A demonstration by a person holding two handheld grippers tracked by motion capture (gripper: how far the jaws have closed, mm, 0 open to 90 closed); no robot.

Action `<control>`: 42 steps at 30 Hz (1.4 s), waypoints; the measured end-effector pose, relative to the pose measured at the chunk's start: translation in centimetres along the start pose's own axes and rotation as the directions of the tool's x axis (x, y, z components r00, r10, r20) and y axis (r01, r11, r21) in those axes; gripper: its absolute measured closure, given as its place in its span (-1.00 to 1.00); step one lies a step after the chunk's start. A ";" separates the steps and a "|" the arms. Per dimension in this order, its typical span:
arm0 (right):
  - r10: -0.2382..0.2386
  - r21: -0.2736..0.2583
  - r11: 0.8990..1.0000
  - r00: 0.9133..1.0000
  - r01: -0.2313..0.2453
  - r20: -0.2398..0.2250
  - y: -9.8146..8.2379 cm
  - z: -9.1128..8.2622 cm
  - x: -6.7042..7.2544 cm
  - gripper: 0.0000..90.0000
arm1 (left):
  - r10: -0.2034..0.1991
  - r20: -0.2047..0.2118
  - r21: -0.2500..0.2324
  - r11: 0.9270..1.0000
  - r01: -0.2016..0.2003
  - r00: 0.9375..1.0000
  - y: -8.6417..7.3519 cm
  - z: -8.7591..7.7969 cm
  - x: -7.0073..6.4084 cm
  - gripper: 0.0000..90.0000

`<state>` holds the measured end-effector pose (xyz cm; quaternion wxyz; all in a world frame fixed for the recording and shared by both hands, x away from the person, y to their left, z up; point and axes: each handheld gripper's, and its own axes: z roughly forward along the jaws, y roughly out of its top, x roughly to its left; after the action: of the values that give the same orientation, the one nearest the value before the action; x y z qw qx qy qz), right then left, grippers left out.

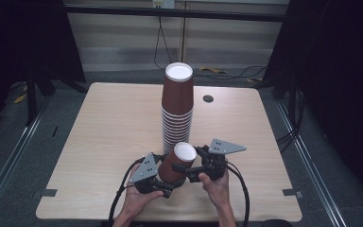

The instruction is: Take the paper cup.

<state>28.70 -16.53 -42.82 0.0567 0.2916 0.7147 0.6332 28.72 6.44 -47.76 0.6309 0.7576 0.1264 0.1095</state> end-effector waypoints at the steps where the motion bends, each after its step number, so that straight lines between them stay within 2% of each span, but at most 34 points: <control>1: 0.000 0.002 1.000 1.000 0.000 0.003 0.0 0.0 0.0 -0.69 | -0.004 0.005 0.000 1.000 0.004 1.000 0.0 0.0 0.0 -0.71; 7: -0.001 0.007 1.000 1.000 0.001 -0.011 0.1 -0.1 0.0 -0.70 | -0.015 0.016 -0.010 1.000 0.015 1.000 0.0 -0.2 0.4 -0.71; 10: 0.004 -0.002 1.000 1.000 -0.004 -0.017 0.1 -0.2 0.1 -0.70 | -0.008 0.009 0.008 1.000 0.008 1.000 0.1 -0.6 0.8 -0.71; 13: 0.000 0.003 1.000 1.000 0.000 -0.016 0.1 -0.2 0.3 -0.70 | -0.008 0.006 0.004 1.000 0.008 1.000 0.1 -0.8 1.0 -0.71; 19: 0.000 -0.001 1.000 1.000 0.000 -0.018 0.1 -0.5 0.3 -0.69 | -0.003 -0.028 0.008 1.000 0.004 1.000 0.4 -1.6 1.4 -0.71; 24: -0.012 0.000 1.000 1.000 0.012 -0.005 0.3 -0.8 0.5 -0.67 | -0.008 -0.024 0.026 1.000 0.008 1.000 0.6 -1.8 1.6 -0.70; 31: -0.006 0.000 1.000 1.000 0.006 0.024 0.1 -1.6 0.2 -0.65 | -0.015 -0.023 0.058 0.998 0.016 1.000 0.6 -2.1 2.0 -0.70; 34: -0.009 0.012 1.000 0.999 0.009 0.035 0.0 -1.8 0.0 -0.65 | -0.010 -0.006 0.082 0.997 0.010 1.000 0.9 -2.2 2.3 -0.70; 42: -0.021 0.053 0.998 0.998 0.018 0.053 -0.1 -2.1 -0.2 -0.64 | -0.003 0.006 0.108 0.994 0.002 1.000 1.2 -2.6 2.6 -0.70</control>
<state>27.89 -18.49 -42.54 0.0742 0.3028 0.7321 0.6057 30.37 9.51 -46.07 0.5897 0.7907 0.1312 0.0995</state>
